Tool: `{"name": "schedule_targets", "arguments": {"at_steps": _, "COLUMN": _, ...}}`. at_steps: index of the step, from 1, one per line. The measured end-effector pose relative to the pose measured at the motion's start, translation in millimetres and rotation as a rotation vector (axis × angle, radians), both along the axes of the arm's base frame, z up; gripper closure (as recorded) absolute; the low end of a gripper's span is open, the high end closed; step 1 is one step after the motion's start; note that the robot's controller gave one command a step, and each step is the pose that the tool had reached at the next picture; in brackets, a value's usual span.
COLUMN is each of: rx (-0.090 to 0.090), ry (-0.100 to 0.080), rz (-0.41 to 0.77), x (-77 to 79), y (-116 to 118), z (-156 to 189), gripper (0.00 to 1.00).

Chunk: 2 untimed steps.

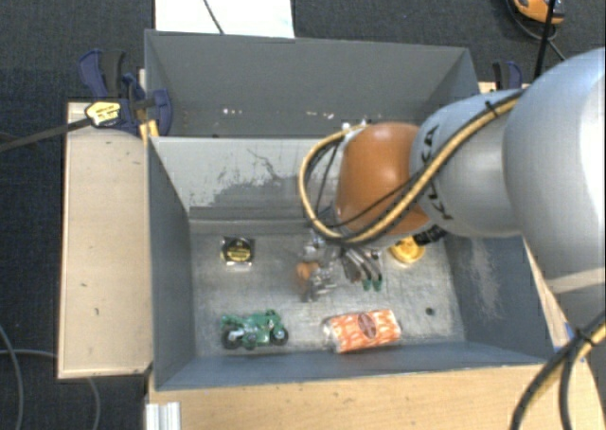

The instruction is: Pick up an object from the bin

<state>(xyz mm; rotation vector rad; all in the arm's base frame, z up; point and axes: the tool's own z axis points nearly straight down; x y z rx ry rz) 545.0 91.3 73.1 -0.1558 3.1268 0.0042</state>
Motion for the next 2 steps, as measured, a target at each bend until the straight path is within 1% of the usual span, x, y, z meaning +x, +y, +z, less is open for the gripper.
{"name": "schedule_targets", "arguments": {"at_steps": 1, "rx": -0.001, "ry": 0.003, "rz": 0.000, "x": -0.6, "y": 0, "z": 3, "gripper": 1.00}}
{"name": "schedule_targets", "arguments": {"at_steps": 2, "rx": -0.003, "ry": 0.015, "rz": 0.000, "x": -3.0, "y": -1, "z": 14, "gripper": 1.00}}
